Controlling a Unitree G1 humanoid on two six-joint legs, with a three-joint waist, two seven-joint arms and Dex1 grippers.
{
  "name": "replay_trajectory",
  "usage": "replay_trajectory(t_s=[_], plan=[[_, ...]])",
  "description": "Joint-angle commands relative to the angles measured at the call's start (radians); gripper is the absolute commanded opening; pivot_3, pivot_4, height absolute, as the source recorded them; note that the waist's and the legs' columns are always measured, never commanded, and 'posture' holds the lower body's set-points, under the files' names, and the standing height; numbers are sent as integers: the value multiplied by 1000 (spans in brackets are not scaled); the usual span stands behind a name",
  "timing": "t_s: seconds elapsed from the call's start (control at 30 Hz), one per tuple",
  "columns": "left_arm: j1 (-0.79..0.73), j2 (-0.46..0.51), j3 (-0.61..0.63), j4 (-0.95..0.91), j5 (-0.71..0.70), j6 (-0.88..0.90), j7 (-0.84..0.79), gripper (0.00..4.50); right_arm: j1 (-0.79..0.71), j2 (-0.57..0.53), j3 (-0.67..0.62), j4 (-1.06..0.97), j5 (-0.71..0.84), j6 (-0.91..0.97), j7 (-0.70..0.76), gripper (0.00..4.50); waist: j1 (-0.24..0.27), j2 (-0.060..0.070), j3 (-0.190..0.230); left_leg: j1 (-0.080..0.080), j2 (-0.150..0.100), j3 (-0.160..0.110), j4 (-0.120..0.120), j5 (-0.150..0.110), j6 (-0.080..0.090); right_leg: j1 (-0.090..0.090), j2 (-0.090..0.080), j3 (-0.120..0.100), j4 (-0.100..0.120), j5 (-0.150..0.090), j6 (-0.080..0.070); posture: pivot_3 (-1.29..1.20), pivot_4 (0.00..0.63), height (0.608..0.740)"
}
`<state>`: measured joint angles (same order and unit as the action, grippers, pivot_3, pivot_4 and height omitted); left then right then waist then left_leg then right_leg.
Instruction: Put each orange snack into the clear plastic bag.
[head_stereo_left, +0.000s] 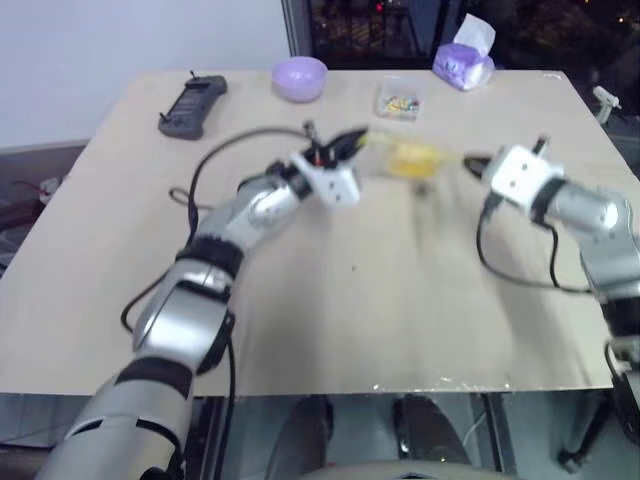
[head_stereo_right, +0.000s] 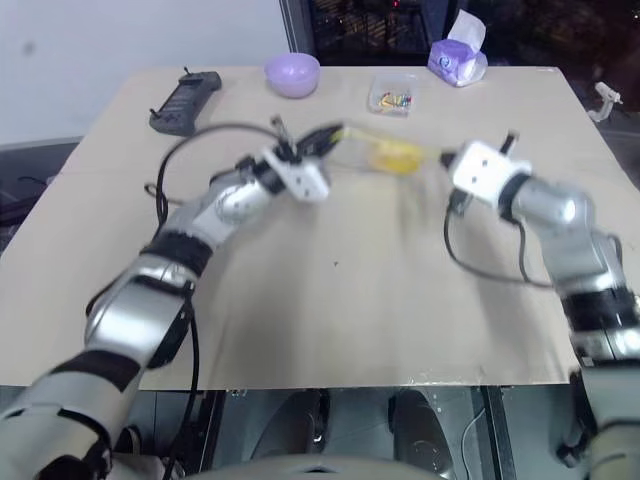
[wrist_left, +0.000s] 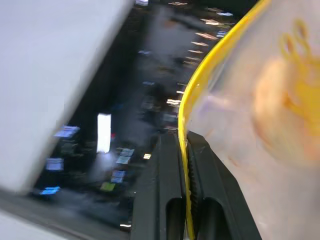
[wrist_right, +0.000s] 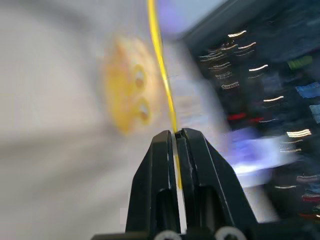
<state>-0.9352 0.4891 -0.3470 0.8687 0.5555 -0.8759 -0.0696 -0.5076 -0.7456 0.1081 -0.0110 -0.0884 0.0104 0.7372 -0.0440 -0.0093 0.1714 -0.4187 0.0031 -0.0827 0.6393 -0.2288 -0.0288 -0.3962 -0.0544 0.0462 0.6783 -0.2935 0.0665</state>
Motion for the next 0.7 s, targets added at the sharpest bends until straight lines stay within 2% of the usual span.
replay_trajectory(t_s=[0.03, 0.17, 0.2, 0.27, 0.3, 0.33, 0.4, 0.43, 0.47, 0.53, 0.6, 0.7], plan=[[139, 76, 26, -211, -169, 48, -213, 0, 112, 14, -40, -241, 96, 196, 28, 64, 0, 0, 0, 0, 0, 0, 0, 0, 0, 0, 0, 0, 0, 0, 0, 0, 150, 740], [373, 157, 19, -490, -333, 223, -462, 0, 221, 23, -30, -347, 116, 309, 30, 64, 3, 0, 0, 2, 1, 0, 4, 0, 0, 2, 1, 1, 4, 0, 0, 0, 150, 740], [422, 170, 19, -552, -360, 263, -503, 666, 238, 15, -38, -358, 119, 325, 36, 322, 4, 0, 0, 3, 1, -1, 6, -2, 4, 3, 1, 0, 6, 0, 0, 0, 150, 740], [509, 183, 26, -662, -453, 375, -590, 1313, 270, -2, -64, -382, 171, 403, 69, 868, 9, 0, 0, 3, 0, -1, 11, -3, 5, 4, 1, 0, 10, 0, 0, 0, 150, 740], [536, 189, 34, -706, -486, 420, -621, 1885, 286, -12, -78, -394, 203, 441, 87, 1479, 12, 0, 0, 4, 0, -1, 12, -3, 5, 6, 0, 0, 11, 0, 0, 0, 150, 740], [573, 194, 63, -768, -562, 516, -651, 2195, 324, -19, -115, -421, 278, 500, 121, 1770, 14, 0, 0, 5, 0, -2, 13, -3, 5, 6, 0, -1, 12, 0, 0, 0, 150, 740], [633, 215, 120, -860, -682, 672, -696, 3029, 395, -30, -184, -459, 393, 582, 170, 1842, 21, 0, 0, 5, 0, -5, 15, -3, 5, 7, 1, -3, 15, 0, 0, 0, 150, 740], [658, 226, 144, -894, -728, 731, -715, 3298, 424, -34, -213, -471, 434, 608, 186, 1842, 23, 0, 0, 6, 0, -5, 15, -3, 5, 9, 1, -3, 15, 0, 0, 0, 150, 740], [681, 239, 166, -923, -760, 785, -732, 3875, 453, -38, -241, -481, 470, 626, 199, 1842, 23, 0, 0, 10, 2, -5, 15, -3, 5, 12, 2, -3, 15, 0, 0, 0, 150, 740], [732, 266, 218, -978, -843, 910, -763, 4435, 517, -30, -314, -469, 547, 644, 222, 1842, 21, 0, 1, 18, 2, -4, 12, -3, 5, 19, 3, -2, 15, -1, -1, 0, 150, 740], [770, 279, 277, -1015, -918, 1024, -770, 4435, 573, -19, -398, -412, 588, 620, 238, 1842, 19, 0, 1, 22, 2, -2, 12, -3, 5, 21, 3, -1, 15, -1, 0, 0, 150, 740], [826, 286, 402, -1014, -1028, 1125, -780, 4435, 638, -9, -523, -276, 543, 425, 246, 1842, 18, -1, 1, 22, 2, -2, 12, -3, 5, 21, 3, 0, 15, -1, 0, 0, 150, 740]])
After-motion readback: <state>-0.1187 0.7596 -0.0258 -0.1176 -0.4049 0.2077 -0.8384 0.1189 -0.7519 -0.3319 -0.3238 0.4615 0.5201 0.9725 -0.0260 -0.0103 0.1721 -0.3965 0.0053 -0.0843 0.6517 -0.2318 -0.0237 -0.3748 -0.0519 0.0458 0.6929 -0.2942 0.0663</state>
